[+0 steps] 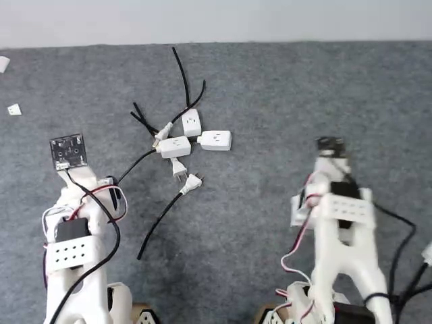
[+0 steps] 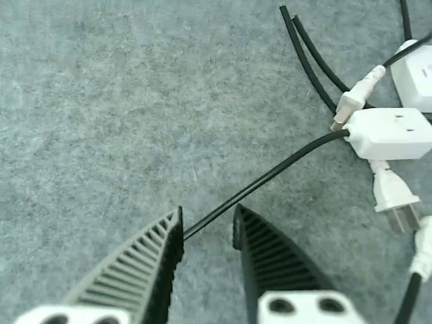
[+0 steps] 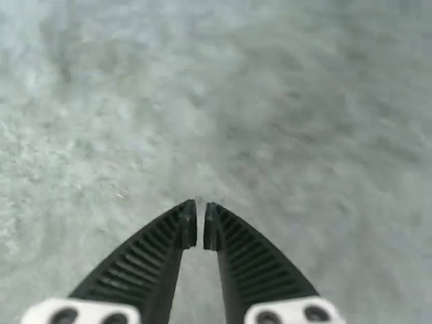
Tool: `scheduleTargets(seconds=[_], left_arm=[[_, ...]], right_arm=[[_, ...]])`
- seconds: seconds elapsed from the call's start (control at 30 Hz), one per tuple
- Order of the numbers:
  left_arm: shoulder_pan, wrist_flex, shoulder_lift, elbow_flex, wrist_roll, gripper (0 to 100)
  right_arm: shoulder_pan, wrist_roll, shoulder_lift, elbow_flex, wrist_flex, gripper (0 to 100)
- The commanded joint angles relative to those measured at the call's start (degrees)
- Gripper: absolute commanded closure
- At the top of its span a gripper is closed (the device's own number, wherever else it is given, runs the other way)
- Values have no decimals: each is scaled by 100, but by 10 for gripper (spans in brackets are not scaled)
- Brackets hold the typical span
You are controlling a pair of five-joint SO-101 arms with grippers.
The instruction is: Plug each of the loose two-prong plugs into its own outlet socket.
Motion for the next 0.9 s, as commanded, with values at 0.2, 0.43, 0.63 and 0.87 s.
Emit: scheduleTargets(seconds=[0.2,0.43,0.63,0.87], left_arm=[[501,466,1565,-1569,-237,878],[703,475,3147,-2826,-1011,874],[1319,440,3622,-3257,-2048,874],[1697,79,3789,-3371,-2866,873]], right_arm=[[-242,-44,189,185,-655,978],[-57,-44,215,185,-857,976],[-75,-44,233,185,-927,976],[-92,-44,242,185,-963,976]])
